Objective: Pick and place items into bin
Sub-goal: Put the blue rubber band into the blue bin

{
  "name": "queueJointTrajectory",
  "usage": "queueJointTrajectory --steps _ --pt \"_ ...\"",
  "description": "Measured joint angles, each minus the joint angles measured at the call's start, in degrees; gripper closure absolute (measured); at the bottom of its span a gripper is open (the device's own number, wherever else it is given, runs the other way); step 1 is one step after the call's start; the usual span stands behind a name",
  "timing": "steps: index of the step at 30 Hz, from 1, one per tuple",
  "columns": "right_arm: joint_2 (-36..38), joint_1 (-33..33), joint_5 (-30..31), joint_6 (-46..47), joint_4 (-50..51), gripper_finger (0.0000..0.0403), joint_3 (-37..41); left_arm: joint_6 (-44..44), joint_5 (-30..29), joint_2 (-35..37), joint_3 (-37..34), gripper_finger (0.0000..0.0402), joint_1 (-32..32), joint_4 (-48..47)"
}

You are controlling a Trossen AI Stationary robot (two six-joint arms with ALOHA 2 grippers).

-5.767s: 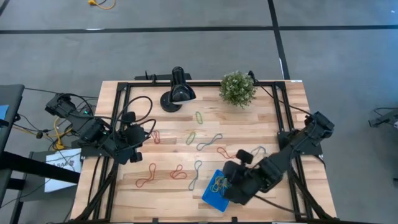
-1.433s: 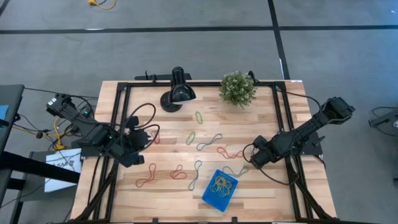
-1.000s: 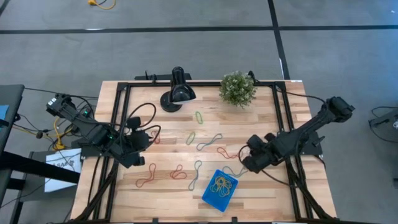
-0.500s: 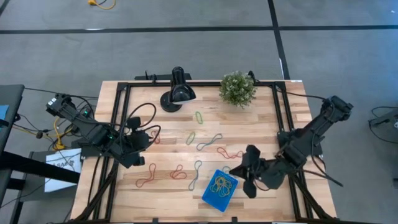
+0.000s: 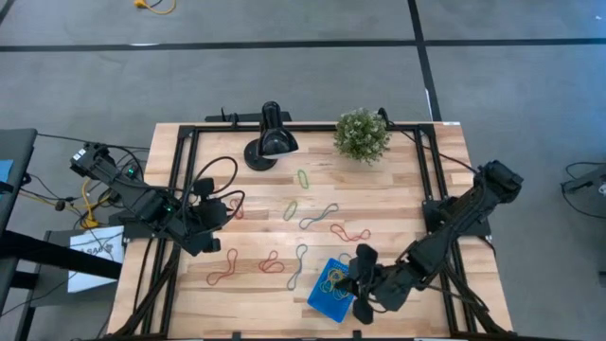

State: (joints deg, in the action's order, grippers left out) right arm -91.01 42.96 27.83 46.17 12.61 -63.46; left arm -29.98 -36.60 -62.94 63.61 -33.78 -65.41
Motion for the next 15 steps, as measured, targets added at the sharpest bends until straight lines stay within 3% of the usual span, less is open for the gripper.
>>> queueJointTrajectory --steps 15 --pt "-3.1 -0.4 -1.3 4.8 3.9 0.0403 0.0 0.0 0.1 0.0 0.0 0.0356 0.0 0.6"
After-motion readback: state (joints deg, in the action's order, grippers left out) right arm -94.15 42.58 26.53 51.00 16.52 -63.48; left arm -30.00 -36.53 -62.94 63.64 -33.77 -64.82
